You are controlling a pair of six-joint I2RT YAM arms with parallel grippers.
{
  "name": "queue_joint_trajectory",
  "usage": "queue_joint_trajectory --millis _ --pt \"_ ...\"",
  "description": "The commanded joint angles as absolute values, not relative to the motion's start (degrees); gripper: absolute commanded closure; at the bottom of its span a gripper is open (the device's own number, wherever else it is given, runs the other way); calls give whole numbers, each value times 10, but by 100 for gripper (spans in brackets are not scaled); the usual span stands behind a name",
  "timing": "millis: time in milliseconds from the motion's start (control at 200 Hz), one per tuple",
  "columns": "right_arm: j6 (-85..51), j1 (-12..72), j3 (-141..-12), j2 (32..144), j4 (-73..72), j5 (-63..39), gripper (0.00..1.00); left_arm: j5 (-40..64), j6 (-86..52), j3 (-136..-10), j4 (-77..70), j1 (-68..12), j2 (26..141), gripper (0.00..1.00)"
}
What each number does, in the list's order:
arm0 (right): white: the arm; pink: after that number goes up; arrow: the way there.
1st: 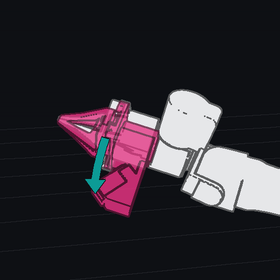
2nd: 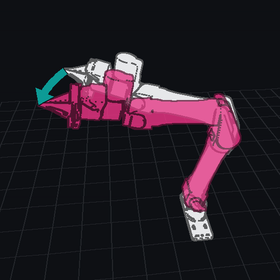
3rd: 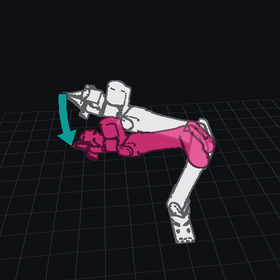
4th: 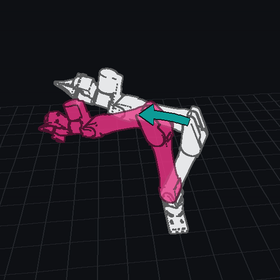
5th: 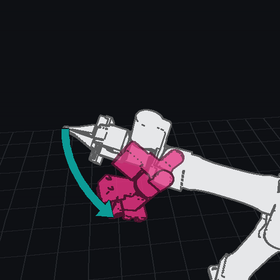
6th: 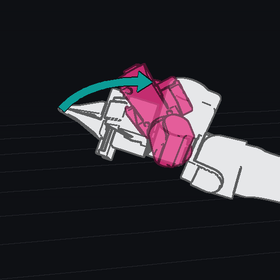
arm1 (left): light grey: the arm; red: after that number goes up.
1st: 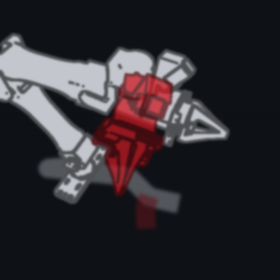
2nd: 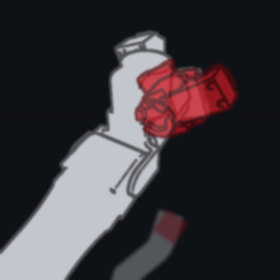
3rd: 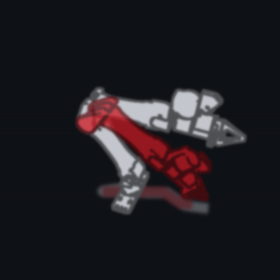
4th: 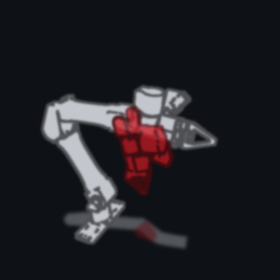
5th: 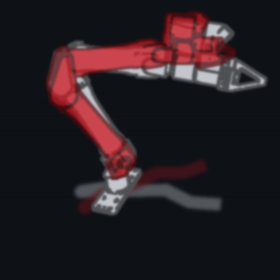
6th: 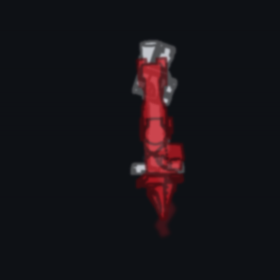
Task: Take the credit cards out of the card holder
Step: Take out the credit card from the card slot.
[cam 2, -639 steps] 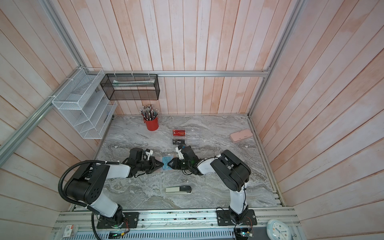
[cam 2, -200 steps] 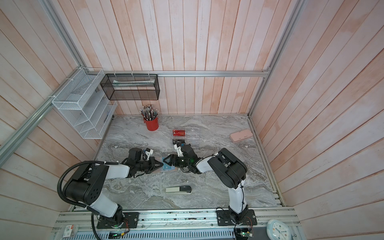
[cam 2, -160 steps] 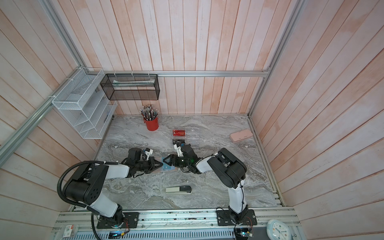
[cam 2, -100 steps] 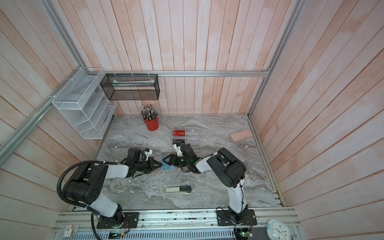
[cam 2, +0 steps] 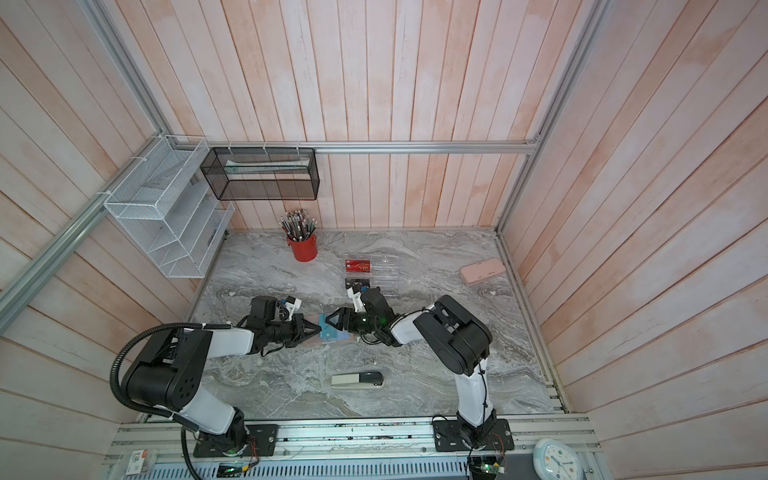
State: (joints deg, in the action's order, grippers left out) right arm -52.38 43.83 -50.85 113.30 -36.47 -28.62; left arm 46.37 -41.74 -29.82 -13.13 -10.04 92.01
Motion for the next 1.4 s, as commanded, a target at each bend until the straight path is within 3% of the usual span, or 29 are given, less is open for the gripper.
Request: queue_joint_trajectory --millis 0,1025,1395 --pt "-527 433 -493 1161 -298 -263 27 472 -401 -295 -115 -90 903 100" --pt "-493 431 -506 1110 -287 -278 26 363 -286 -385 124 -77 802 100" --pt "-453 431 -523 1045 -224 -268 24 319 -230 -440 199 -81 787 100"
